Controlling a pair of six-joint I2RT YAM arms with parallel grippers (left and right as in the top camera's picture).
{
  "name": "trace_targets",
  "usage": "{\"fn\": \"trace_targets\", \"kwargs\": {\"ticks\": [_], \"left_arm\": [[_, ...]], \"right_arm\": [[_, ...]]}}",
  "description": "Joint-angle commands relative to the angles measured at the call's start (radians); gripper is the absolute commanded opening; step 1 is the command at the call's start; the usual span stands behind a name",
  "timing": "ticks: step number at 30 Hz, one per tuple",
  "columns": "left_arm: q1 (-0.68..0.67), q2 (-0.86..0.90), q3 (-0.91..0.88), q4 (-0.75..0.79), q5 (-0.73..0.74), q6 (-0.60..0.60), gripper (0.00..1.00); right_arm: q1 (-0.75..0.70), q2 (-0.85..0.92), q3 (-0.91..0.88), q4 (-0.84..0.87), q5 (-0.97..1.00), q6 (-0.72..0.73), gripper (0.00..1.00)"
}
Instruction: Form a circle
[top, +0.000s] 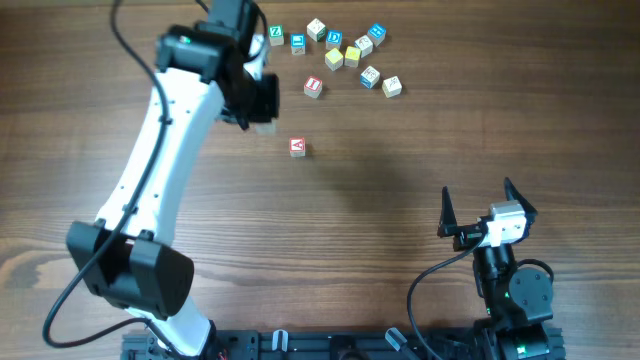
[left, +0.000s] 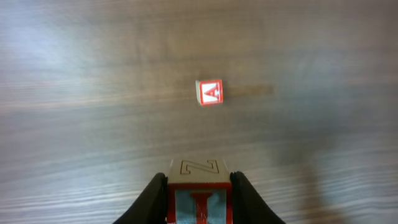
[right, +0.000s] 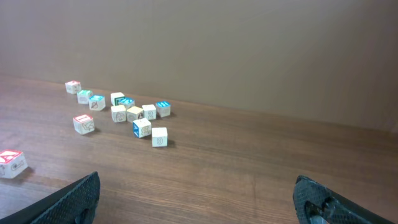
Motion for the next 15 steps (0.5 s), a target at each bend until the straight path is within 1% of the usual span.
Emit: {"fn": "trace_targets", "kwargs": {"ticks": [1, 4, 7, 10, 15], "left_arm": [[-0.037, 0.005, -0.186, 0.086, 0.018, 0.001, 0.22], [-0.059, 0.005, -0.294, 0.146, 0.015, 0.011, 0.22], [-0.084, 0.005, -0.399, 0.221, -0.021, 0.013, 0.22], [-0.103, 0.005, -0.479, 0.317, -0.004, 0.011, 0.21], [-0.151, 0.005, -0.544, 0.416, -0.005, 0.012, 0.20]], "right_arm": [[-0.005, -0.005, -0.001, 0.005, -0.008, 0.004, 1.00], [-0.005, -0.005, -0.001, 0.005, -0.008, 0.004, 1.00], [-0.005, -0.005, -0.001, 0.005, -0.008, 0.004, 1.00], [-0.005, -0.005, -0.001, 0.005, -0.008, 0.005, 1.00], [-0.005, -0.005, -0.001, 0.005, -0.008, 0.004, 1.00]]}}
